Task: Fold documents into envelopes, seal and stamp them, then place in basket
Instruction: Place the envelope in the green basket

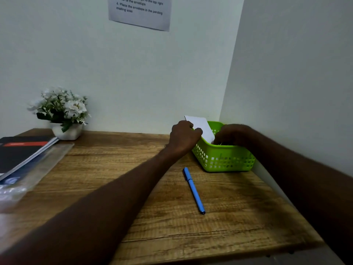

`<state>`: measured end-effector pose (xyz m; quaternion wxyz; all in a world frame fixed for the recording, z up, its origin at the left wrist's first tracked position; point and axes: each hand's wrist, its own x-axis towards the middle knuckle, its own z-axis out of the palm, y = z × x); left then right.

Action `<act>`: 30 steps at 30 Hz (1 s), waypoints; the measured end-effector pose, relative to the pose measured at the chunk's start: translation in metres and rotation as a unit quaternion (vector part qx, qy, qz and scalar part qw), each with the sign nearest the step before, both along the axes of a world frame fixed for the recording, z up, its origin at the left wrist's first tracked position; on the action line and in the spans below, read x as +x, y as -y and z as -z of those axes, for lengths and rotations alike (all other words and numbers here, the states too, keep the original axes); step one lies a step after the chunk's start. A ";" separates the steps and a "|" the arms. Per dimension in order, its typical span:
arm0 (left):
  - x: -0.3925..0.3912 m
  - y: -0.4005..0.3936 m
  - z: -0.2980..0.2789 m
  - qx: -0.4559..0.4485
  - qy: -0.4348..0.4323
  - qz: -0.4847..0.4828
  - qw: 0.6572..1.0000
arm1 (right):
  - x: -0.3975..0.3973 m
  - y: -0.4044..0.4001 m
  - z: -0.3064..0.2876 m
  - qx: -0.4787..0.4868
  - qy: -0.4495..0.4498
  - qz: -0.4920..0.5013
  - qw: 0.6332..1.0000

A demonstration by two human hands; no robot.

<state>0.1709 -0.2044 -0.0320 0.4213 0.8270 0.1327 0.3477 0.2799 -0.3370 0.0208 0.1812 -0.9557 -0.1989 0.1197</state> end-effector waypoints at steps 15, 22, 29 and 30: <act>-0.101 -0.099 -0.006 0.201 0.024 -0.134 0.970 | -0.139 -0.050 0.023 0.318 0.332 -0.035 0.888; -0.192 -0.161 0.026 0.288 -0.052 -0.167 0.941 | -0.188 -0.137 0.047 0.192 0.224 -0.202 0.934; -0.178 -0.172 0.053 0.255 -0.249 -0.109 0.928 | -0.200 -0.177 0.094 0.068 0.192 -0.284 0.937; -0.178 -0.173 0.054 0.259 -0.271 -0.107 0.921 | -0.199 -0.178 0.096 0.059 0.190 -0.286 0.937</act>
